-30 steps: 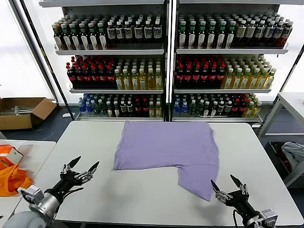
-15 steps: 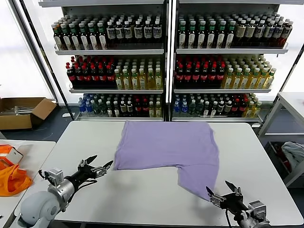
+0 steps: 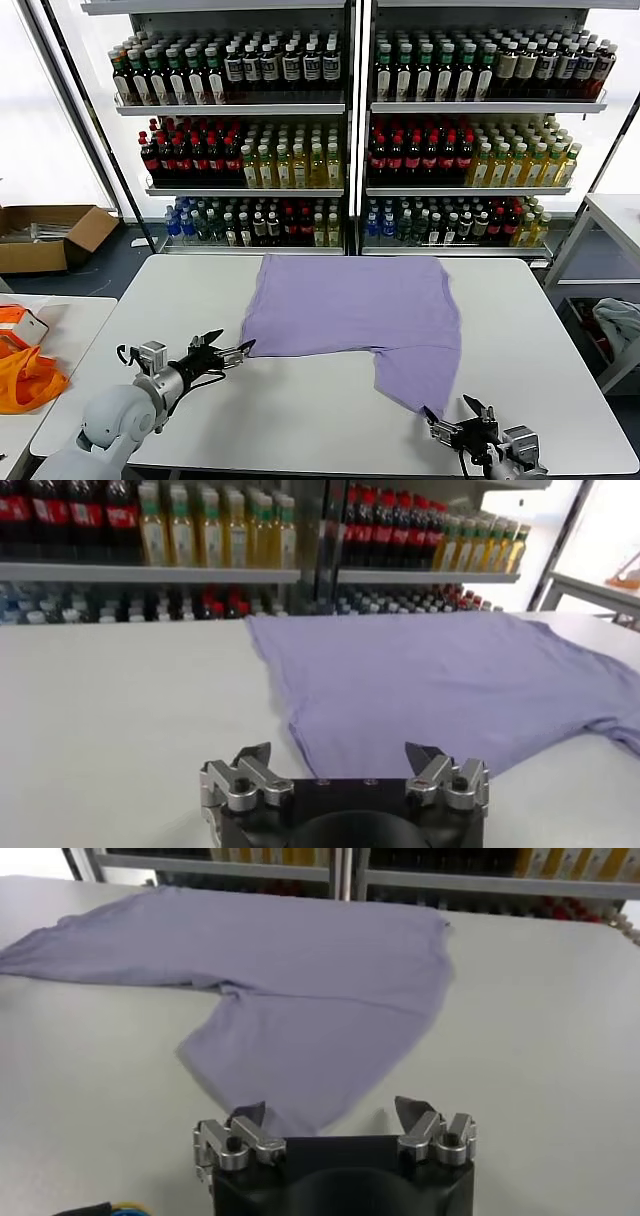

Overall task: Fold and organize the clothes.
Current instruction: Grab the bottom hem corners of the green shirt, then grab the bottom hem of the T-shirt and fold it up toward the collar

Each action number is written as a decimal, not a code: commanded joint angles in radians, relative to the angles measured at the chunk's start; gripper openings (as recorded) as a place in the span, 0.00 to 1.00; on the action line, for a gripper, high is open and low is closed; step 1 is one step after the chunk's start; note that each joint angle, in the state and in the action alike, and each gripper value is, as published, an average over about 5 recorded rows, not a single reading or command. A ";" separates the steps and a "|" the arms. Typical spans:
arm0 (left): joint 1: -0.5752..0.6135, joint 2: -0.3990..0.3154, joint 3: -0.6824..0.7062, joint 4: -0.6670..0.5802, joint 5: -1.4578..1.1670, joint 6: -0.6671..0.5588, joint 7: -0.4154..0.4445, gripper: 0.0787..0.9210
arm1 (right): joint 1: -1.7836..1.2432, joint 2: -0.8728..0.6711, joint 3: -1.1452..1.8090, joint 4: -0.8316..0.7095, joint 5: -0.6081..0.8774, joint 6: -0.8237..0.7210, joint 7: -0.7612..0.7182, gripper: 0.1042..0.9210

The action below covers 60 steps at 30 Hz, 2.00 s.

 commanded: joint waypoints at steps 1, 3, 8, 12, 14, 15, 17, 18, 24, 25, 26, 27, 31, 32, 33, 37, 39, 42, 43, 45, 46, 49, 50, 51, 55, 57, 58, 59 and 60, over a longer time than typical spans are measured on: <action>-0.046 -0.012 0.059 0.041 0.014 0.015 -0.010 0.85 | 0.003 0.010 -0.027 -0.014 -0.014 -0.020 0.010 0.77; -0.047 -0.016 0.069 0.046 0.019 0.023 -0.010 0.80 | 0.006 0.019 -0.030 -0.017 -0.015 -0.020 0.013 0.69; -0.044 -0.022 0.087 0.063 0.054 0.038 -0.010 0.63 | 0.010 0.034 -0.047 -0.014 -0.019 -0.020 0.016 0.51; -0.034 -0.022 0.091 0.064 0.070 0.038 -0.006 0.50 | 0.014 0.040 -0.057 -0.020 -0.022 -0.019 0.017 0.38; -0.030 -0.023 0.090 0.065 0.072 0.035 -0.005 0.42 | 0.015 0.041 -0.057 -0.018 -0.018 -0.019 0.016 0.30; -0.027 -0.023 0.089 0.064 0.072 0.032 -0.006 0.39 | 0.015 0.040 -0.056 -0.016 -0.014 -0.018 0.015 0.27; -0.022 -0.023 0.087 0.060 0.071 0.025 -0.010 0.32 | 0.014 0.038 -0.054 -0.010 -0.004 -0.012 0.012 0.20; -0.018 -0.023 0.086 0.056 0.072 0.020 -0.013 0.29 | 0.014 0.036 -0.052 -0.008 0.000 -0.005 0.008 0.16; 0.000 -0.024 0.071 0.022 0.066 0.004 -0.038 0.09 | 0.013 0.031 -0.047 -0.012 0.004 0.076 -0.023 0.01; 0.004 -0.024 0.066 0.013 0.063 0.003 -0.043 0.05 | 0.012 0.031 -0.048 -0.014 0.003 0.097 -0.030 0.00; 0.009 -0.025 0.059 0.003 0.060 0.002 -0.048 0.03 | 0.010 0.031 -0.048 -0.017 0.001 0.124 -0.038 0.00; 0.015 -0.026 0.051 -0.008 0.056 0.001 -0.051 0.02 | 0.007 0.031 -0.048 -0.018 0.000 0.153 -0.047 0.00; 0.057 -0.032 0.013 -0.072 0.044 -0.003 -0.063 0.01 | -0.021 0.033 -0.039 -0.012 -0.006 0.271 -0.085 0.00; 0.070 -0.034 0.003 -0.090 0.043 -0.003 -0.066 0.01 | -0.034 0.035 -0.031 -0.009 -0.010 0.298 -0.094 0.00; 0.085 -0.037 -0.009 -0.108 0.042 -0.002 -0.070 0.01 | -0.051 0.036 -0.020 -0.003 -0.013 0.327 -0.106 0.00; 0.151 -0.046 -0.057 -0.180 0.038 0.004 -0.084 0.01 | -0.141 0.038 0.024 0.031 -0.019 0.440 -0.155 0.00; 0.189 -0.049 -0.086 -0.216 0.035 0.008 -0.089 0.01 | -0.190 0.041 0.042 0.046 -0.021 0.491 -0.179 0.00; 0.256 -0.052 -0.133 -0.278 0.030 0.014 -0.093 0.01 | -0.266 0.050 0.067 0.060 -0.023 0.567 -0.212 0.00; 0.283 -0.053 -0.150 -0.301 0.028 0.017 -0.094 0.01 | -0.293 0.053 0.076 0.063 -0.023 0.596 -0.224 0.00; 0.334 -0.054 -0.179 -0.341 0.024 0.020 -0.094 0.01 | -0.339 0.058 0.089 0.067 -0.023 0.643 -0.242 0.00; 0.362 -0.056 -0.193 -0.364 0.023 0.023 -0.094 0.01 | -0.364 0.062 0.097 0.068 -0.024 0.670 -0.253 0.00; 0.449 -0.067 -0.229 -0.427 0.023 0.029 -0.094 0.01 | -0.429 0.082 0.122 0.071 -0.029 0.740 -0.282 0.00; 0.479 -0.073 -0.242 -0.450 0.024 0.031 -0.094 0.01 | -0.449 0.089 0.132 0.072 -0.030 0.761 -0.291 0.00; 0.510 -0.079 -0.253 -0.470 0.024 0.033 -0.094 0.01 | -0.469 0.097 0.143 0.073 -0.031 0.781 -0.301 0.00; 0.644 -0.101 -0.304 -0.549 0.025 0.042 -0.091 0.01 | -0.559 0.118 0.191 0.076 -0.027 0.860 -0.337 0.00; 0.704 -0.110 -0.329 -0.581 0.026 0.045 -0.090 0.01 | -0.599 0.124 0.209 0.075 -0.018 0.893 -0.348 0.00; 0.725 -0.113 -0.338 -0.592 0.026 0.046 -0.090 0.01 | -0.614 0.126 0.215 0.073 -0.013 0.906 -0.353 0.00; 0.745 -0.117 -0.350 -0.603 0.027 0.047 -0.091 0.01 | -0.625 0.127 0.220 0.072 -0.007 0.917 -0.358 0.00; 0.761 -0.119 -0.361 -0.614 0.029 0.047 -0.092 0.01 | -0.632 0.128 0.224 0.069 -0.002 0.926 -0.362 0.00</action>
